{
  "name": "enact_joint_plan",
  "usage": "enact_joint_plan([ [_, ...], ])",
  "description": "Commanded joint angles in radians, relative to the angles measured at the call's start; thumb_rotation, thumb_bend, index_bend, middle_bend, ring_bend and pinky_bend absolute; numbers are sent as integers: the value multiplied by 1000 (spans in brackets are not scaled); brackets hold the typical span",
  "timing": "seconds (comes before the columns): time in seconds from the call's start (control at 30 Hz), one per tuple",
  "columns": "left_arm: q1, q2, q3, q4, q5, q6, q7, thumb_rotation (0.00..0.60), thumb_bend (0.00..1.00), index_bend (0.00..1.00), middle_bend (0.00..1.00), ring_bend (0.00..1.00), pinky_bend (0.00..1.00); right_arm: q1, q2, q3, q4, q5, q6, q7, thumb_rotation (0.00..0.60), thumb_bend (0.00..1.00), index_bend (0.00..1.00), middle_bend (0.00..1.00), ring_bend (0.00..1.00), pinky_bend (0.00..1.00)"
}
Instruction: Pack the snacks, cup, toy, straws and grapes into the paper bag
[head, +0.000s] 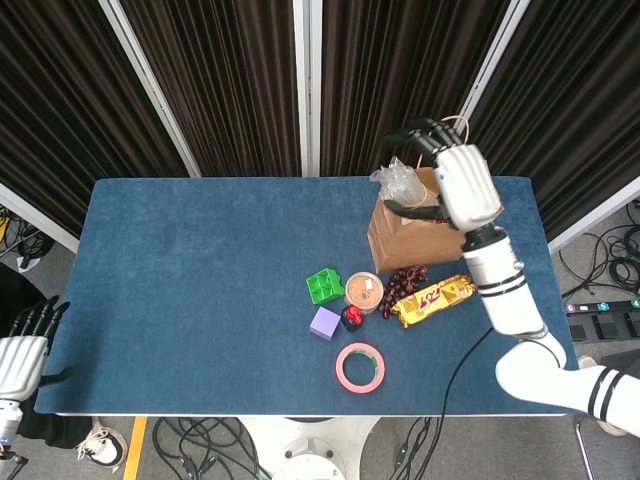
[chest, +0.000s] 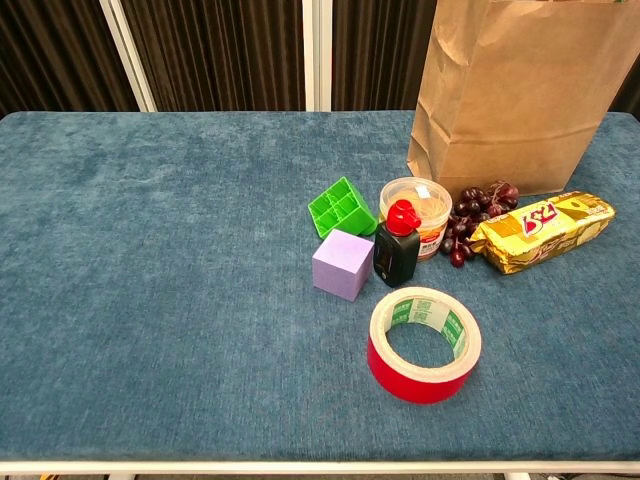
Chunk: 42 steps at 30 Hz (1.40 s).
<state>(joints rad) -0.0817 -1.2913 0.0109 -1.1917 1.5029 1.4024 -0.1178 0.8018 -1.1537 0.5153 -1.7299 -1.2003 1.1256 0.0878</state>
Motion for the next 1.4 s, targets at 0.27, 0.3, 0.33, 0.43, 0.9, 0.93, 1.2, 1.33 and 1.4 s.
enact_joint_plan([
  [0.27,5,8,0,-13,-3,6,5,600,57,70,39,0,114,-12,23,-180,-170,-218,-25,-147,600,8,278,341,178,185],
  [0.3,4,7,0,-11,-4,4,5,600,57,70,39,0,114,-19,30,-205,-176,-235,-35,-162,600,19,283,342,181,189],
  [0.33,4,6,0,-10,-4,3,4,600,57,70,39,0,114,-25,38,-224,-180,-245,-45,-174,600,33,289,342,187,194],
  [0.43,4,4,-1,-7,-5,3,-1,600,57,70,39,0,114,-47,76,-283,-181,-266,-78,-228,600,53,304,342,198,209],
  [0.9,-1,-5,9,0,10,-3,-23,600,57,70,39,0,114,-129,92,-430,19,-176,-175,-381,600,56,313,342,207,222],
  [0.93,-1,-7,10,0,11,-3,-24,600,57,70,39,0,114,-132,82,-436,38,-174,-180,-379,600,56,313,342,207,222],
  [1.2,-2,-6,9,0,18,7,-34,600,57,70,39,0,114,-160,-1,-491,169,-178,-212,-348,600,55,313,341,207,222],
  [1.33,-3,-4,11,1,26,15,-32,600,57,70,39,0,114,-169,-39,-505,224,-193,-220,-312,600,55,313,342,207,222],
  [1.4,-2,-4,11,2,28,19,-30,600,56,70,39,0,114,-169,-54,-507,247,-199,-225,-297,600,55,313,342,207,222],
])
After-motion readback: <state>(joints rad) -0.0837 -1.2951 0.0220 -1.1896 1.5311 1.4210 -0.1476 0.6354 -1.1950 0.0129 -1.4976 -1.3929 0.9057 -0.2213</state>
